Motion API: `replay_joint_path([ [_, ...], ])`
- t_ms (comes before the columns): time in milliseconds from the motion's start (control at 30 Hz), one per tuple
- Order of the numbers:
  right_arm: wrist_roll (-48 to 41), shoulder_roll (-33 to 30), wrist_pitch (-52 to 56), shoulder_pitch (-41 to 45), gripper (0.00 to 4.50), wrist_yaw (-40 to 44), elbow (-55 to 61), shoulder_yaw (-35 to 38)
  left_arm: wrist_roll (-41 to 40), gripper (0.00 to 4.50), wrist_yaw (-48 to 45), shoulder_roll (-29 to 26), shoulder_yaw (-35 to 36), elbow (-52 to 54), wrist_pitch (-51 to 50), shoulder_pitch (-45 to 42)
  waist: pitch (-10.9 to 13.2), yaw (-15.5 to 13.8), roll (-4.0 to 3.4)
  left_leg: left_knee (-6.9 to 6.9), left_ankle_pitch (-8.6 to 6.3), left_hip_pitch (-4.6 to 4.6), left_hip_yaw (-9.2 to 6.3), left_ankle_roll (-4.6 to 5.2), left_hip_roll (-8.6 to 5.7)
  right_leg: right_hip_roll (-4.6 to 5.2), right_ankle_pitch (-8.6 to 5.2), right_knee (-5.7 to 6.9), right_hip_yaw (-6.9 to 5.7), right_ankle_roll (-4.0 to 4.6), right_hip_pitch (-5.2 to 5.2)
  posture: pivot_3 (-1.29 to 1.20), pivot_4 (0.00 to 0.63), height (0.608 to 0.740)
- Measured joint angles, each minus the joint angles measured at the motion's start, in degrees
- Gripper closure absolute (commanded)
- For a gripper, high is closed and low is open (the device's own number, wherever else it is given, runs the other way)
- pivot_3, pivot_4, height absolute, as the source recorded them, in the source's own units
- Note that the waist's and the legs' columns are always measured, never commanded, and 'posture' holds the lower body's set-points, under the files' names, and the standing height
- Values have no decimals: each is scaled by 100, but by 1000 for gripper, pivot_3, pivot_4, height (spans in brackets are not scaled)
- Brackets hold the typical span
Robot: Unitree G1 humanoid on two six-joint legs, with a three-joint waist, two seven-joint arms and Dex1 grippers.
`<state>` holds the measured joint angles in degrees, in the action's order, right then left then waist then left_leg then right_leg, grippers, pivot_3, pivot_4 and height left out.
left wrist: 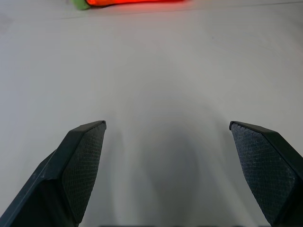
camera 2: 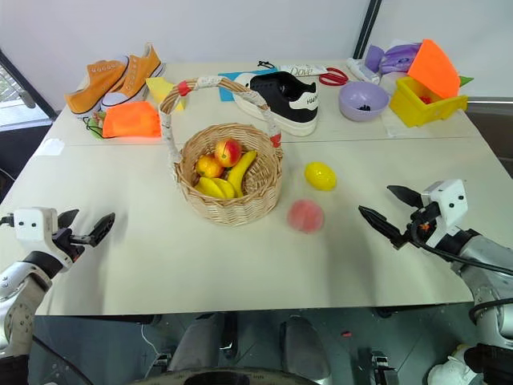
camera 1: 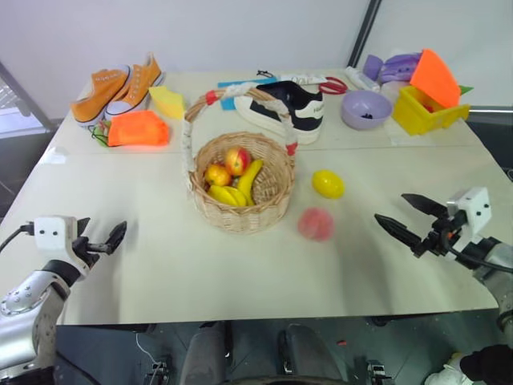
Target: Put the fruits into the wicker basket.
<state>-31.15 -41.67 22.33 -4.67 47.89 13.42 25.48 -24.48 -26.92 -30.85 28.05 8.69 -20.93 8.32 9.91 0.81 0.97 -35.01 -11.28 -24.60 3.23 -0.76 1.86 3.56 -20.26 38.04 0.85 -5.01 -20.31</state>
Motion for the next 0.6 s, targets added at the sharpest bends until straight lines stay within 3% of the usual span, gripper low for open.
replay_joint_path([
  [400,146,7,-12,45,130,-63,-42,-117,-125,0,194,-1,102,333,-185,-43,0,1,0,1,2,0,0,2,0,0,0,0,0,0,0,0,150,733],
  [600,147,12,404,535,130,-422,110,-523,-259,0,8,-85,-76,936,-276,-245,0,13,-1,0,1,-1,1,2,0,0,0,1,1,1,-1,0,150,733],
])
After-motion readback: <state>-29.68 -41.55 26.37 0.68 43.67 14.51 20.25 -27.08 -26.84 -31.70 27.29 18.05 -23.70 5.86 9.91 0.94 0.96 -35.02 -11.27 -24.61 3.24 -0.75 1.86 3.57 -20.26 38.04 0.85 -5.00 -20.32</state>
